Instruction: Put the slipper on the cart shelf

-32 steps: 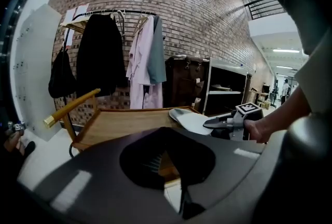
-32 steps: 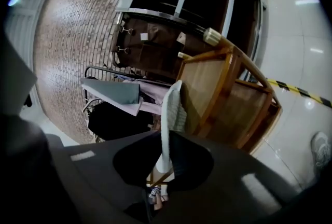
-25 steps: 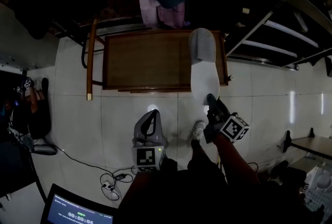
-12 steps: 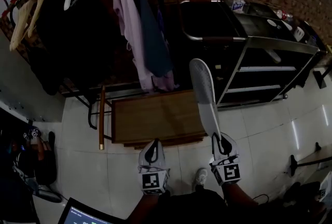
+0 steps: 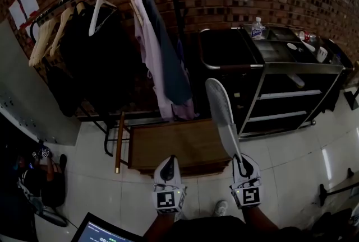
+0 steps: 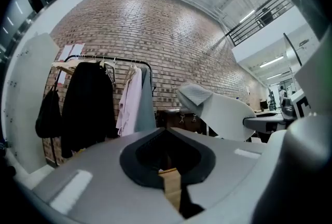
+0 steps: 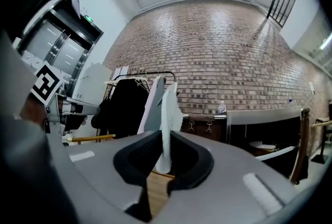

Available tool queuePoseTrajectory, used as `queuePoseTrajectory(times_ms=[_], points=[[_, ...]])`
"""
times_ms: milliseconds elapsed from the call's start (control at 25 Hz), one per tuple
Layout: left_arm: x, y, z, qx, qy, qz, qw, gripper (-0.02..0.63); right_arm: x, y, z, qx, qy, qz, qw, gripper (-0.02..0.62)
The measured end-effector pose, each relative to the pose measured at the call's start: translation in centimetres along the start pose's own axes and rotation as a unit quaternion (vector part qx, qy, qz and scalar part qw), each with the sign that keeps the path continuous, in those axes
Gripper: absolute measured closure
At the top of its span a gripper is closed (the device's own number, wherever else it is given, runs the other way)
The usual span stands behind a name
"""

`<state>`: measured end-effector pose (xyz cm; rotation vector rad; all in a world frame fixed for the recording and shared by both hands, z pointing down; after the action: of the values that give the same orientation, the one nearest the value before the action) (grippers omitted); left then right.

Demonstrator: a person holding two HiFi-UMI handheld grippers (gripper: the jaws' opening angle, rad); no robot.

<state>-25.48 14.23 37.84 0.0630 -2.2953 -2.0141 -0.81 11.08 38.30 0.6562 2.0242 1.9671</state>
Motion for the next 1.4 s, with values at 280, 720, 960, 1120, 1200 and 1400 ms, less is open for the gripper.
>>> queuePoseTrajectory(times_ms=[280, 720, 960, 1120, 1200, 1400], points=[[-5.6, 0.3, -1.7, -0.003, -0.004, -0.009, 0.9999, 0.592, -6.1, 1.7, 2.7, 0.020, 0.009, 0.008, 1.000, 0.558], [-16.1, -0.7, -6.1, -0.016, 0.058, -0.034, 0.9976, 0.592, -18.0, 7.3, 7.6, 0.100, 0.101, -0.036, 0.989, 0.558], [-19.6, 0.4, -10.9, -0.002, 0.074, -0.037, 0.9965, 0.592, -23.2, 12.5, 5.4, 0.153, 0.114, -0.057, 0.980, 0.557], [-22.4, 0.2, -15.6, -0.005, 0.082, -0.030, 0.9961, 0.592, -27.3, 13.2, 2.0, 0.170, 0.117, -0.069, 0.976, 0.557], [-23.6, 0.6, -18.5, -0.002, 0.084, -0.022, 0.9962, 0.592, -29.5, 13.8, -0.1, 0.171, 0.115, -0.069, 0.976, 0.557], [-26.8, 1.1, -25.2, 0.011, 0.093, -0.007, 0.9956, 0.592, -34.7, 15.3, -4.7, 0.197, 0.106, -0.089, 0.971, 0.557]])
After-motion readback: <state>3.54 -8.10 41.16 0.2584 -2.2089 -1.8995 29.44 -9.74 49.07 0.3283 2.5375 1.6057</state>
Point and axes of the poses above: the fingertips, and each gripper's own axes: z backward along the fingers, x to its left, y out of its underside, the point moved 6 cm from there along z, backward along the fingers, and after that the axes turned 7 degrees about x, right-handed, at the moved point
